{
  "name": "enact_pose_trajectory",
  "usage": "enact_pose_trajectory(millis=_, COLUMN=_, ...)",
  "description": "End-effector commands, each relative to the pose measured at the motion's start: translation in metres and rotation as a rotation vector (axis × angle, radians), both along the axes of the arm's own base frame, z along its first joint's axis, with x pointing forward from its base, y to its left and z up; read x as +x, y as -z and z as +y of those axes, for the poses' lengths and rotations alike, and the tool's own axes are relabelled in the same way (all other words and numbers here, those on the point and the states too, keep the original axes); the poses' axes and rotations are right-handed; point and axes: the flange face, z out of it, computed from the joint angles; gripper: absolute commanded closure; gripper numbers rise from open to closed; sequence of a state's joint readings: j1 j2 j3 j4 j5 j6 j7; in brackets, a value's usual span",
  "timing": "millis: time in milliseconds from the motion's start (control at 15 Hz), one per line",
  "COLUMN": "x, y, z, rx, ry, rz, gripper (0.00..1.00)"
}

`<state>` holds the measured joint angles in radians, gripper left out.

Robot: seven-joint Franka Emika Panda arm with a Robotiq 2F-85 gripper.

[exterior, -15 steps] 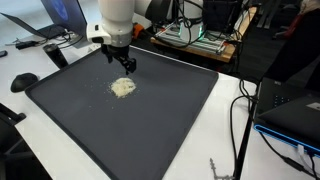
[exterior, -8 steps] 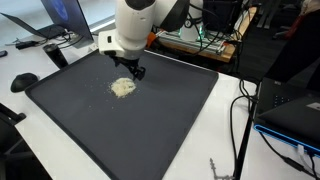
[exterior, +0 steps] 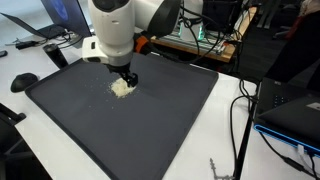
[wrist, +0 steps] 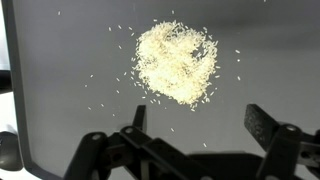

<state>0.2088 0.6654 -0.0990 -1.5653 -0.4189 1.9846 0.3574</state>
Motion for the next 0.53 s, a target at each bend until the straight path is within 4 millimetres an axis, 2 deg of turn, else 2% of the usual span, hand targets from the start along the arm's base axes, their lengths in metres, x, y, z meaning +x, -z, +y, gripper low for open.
enact_pose_trajectory(millis=0, x=0.031, y=-0.007, z=-0.03, rx=0.085, ry=0.036, rz=0.014, gripper=0.0)
enact_pose_trajectory(millis=267, x=0.052, y=-0.019, z=-0.072, rx=0.219, ry=0.025, rz=0.031, gripper=0.0)
enact_pose_trajectory(millis=467, x=0.059, y=-0.021, z=-0.102, rx=0.314, ry=0.039, rz=0.076, gripper=0.0)
